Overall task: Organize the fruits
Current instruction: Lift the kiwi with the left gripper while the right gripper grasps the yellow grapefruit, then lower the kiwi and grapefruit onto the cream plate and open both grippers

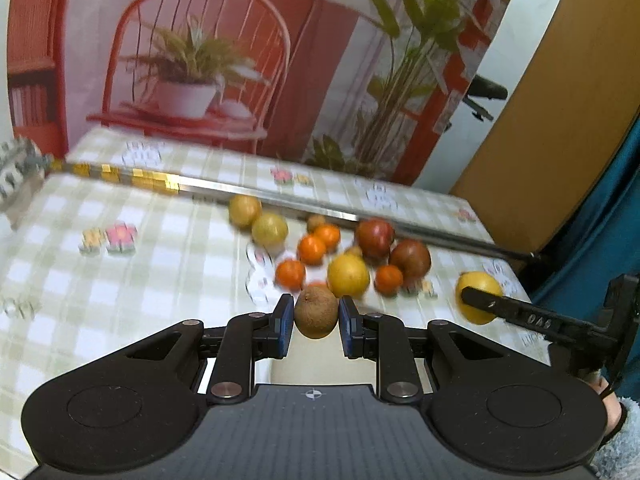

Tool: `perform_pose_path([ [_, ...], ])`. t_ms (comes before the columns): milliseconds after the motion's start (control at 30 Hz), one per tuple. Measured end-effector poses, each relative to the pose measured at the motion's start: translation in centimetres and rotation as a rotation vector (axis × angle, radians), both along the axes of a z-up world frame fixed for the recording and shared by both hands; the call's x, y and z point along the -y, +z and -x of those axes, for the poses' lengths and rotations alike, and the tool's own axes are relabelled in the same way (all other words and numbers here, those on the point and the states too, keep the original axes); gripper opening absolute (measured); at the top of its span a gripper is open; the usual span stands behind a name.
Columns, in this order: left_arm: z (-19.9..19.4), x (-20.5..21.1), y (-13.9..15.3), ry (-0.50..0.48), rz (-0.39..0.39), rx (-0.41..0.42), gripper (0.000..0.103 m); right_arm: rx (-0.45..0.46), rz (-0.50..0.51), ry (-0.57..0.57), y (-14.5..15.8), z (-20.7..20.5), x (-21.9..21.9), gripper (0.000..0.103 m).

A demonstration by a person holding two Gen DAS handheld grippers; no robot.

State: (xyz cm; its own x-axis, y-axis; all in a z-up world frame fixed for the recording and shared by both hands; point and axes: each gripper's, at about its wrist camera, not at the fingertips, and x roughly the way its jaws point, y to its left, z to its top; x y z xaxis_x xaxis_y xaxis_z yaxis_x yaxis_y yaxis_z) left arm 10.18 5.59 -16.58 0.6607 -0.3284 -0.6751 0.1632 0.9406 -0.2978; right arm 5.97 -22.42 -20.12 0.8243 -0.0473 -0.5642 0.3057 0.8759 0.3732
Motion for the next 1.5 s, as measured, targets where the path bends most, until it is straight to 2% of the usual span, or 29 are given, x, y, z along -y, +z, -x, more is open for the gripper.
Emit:
perform_pose_path([
  [267, -1.1, 2.3, -5.1, -0.052, -0.005, -0.08, 0.025, -0.108, 0.071, 0.13, -2.6, 0.1, -5.5, 0.053],
  [433, -1.7, 3.8, -7.8, -0.072, -0.067, -0.119, 0.025, -0.15, 0.123, 0.183, -3.8, -0.3, -7.6, 0.053],
  [600, -1.6, 4.4, -9.4, -0.073, -0.134, -0.122, 0.025, -0.17, 0.106, 0.198, -4.8, -0.5, -7.6, 0.053],
  [933, -0.8, 5.0, -11.0, -0.033, -0.165, -0.12, 0.025, -0.163, 0.109, 0.211, -6.1, -0.5, -8.2, 0.053],
  [1100, -0.4, 5.4, -10.9, -0.023, -0.218, -0.091, 0.025, -0.169, 0.115, 0.216, -6.4, -0.6, -8.4, 0.053],
  [1300, -0.2, 5.3, -11.1, 0.004, -0.211, -0.09, 0.025, -0.17, 0.118, 0.217, -6.7, -0.5, -8.4, 0.053],
  [1500, 0.2, 5.4, -11.4, 0.011, -0.217, -0.054, 0.026, -0.176, 0.11, 0.225, -7.2, -0.4, -8.4, 0.053],
])
